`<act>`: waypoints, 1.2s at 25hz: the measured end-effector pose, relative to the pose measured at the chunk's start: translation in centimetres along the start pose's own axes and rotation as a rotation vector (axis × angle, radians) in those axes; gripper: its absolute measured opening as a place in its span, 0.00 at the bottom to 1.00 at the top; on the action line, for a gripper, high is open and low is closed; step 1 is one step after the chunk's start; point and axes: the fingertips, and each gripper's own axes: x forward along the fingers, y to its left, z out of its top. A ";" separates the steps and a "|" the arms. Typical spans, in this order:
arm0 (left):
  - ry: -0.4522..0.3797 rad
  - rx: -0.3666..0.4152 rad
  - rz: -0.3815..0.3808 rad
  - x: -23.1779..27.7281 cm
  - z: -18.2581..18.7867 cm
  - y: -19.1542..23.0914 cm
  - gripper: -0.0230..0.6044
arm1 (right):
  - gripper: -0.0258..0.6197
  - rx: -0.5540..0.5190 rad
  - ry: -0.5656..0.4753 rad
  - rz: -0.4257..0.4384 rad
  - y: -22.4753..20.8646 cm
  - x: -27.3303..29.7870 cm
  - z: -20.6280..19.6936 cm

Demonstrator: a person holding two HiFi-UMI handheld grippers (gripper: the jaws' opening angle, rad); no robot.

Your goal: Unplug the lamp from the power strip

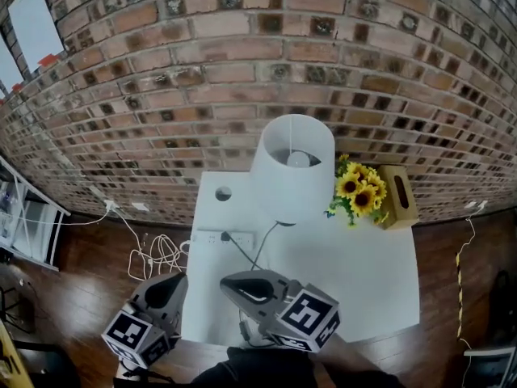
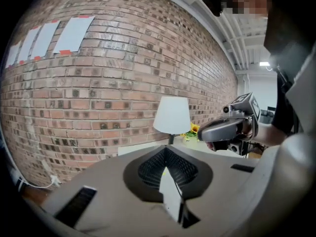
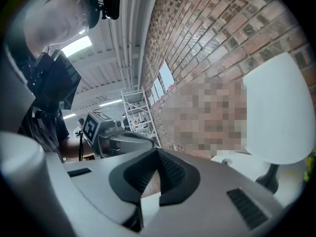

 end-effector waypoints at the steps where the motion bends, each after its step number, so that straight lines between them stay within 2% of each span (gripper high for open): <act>1: 0.006 0.007 -0.006 0.8 0.3 -0.2 0.06 | 0.03 0.005 -0.001 -0.003 -0.7 -0.4 0.0; 9: 0.047 0.031 -0.033 6.3 1.6 -0.5 0.06 | 0.03 0.030 0.001 -0.023 -5.7 -2.5 -0.5; 13: 0.090 0.031 -0.014 8.1 0.6 0.8 0.06 | 0.03 0.015 0.035 -0.062 -7.8 -2.8 -1.7; 17: 0.137 0.066 -0.033 9.8 -0.4 1.5 0.06 | 0.03 0.005 0.064 -0.111 -9.7 -2.6 -2.9; 23: 0.183 0.104 -0.087 11.9 -1.6 1.1 0.06 | 0.03 0.009 0.133 -0.131 -10.6 -1.1 -4.3; 26: 0.187 0.136 -0.110 12.9 -2.5 2.3 0.06 | 0.03 0.021 0.190 -0.141 -11.5 0.1 -5.5; 30: 0.217 0.166 -0.133 14.1 -3.9 3.4 0.06 | 0.03 0.079 0.285 -0.165 -13.6 1.5 -8.7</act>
